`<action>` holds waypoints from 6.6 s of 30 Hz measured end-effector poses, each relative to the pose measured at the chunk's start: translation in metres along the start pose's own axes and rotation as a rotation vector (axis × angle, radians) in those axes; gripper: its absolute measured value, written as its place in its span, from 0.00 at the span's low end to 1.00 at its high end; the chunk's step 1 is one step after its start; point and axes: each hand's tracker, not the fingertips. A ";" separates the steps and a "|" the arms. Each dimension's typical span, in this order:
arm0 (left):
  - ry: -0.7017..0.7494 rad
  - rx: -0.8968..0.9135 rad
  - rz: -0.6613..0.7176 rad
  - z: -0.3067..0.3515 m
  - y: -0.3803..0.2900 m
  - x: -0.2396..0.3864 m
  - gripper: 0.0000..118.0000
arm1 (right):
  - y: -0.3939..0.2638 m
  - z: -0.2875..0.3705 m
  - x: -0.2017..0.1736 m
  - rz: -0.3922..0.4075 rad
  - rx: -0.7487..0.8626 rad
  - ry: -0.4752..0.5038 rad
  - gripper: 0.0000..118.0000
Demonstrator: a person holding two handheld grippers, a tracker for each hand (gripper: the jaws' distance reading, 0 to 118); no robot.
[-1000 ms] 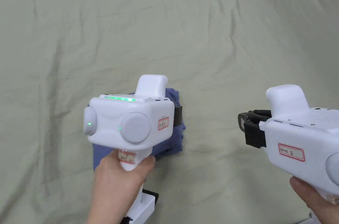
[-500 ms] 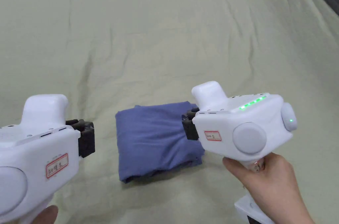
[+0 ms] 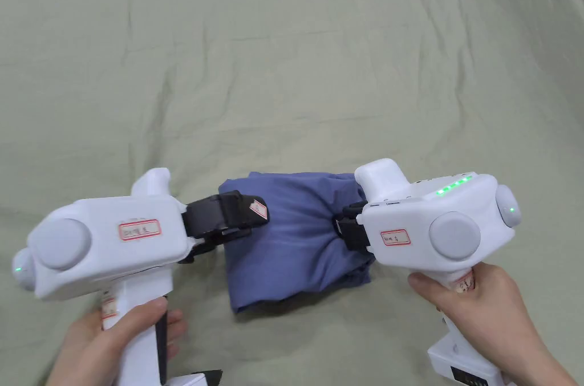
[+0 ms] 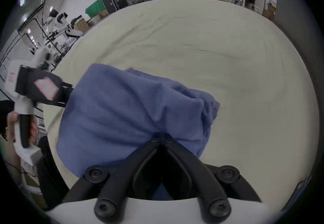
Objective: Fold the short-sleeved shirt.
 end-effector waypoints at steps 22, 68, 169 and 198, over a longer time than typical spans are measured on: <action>0.060 -0.065 -0.200 0.077 0.029 0.013 0.33 | 0.034 0.064 -0.067 -0.009 0.193 0.037 0.02; 0.626 0.787 -0.523 0.304 -0.020 0.088 0.00 | 0.088 0.139 -0.175 0.165 0.436 0.057 0.02; 0.558 1.044 -0.646 0.279 -0.057 0.247 1.00 | 0.035 0.341 -0.055 0.030 0.971 -0.472 1.00; 0.571 1.037 -0.637 0.271 -0.052 0.242 1.00 | 0.034 0.337 -0.055 0.043 0.992 -0.450 1.00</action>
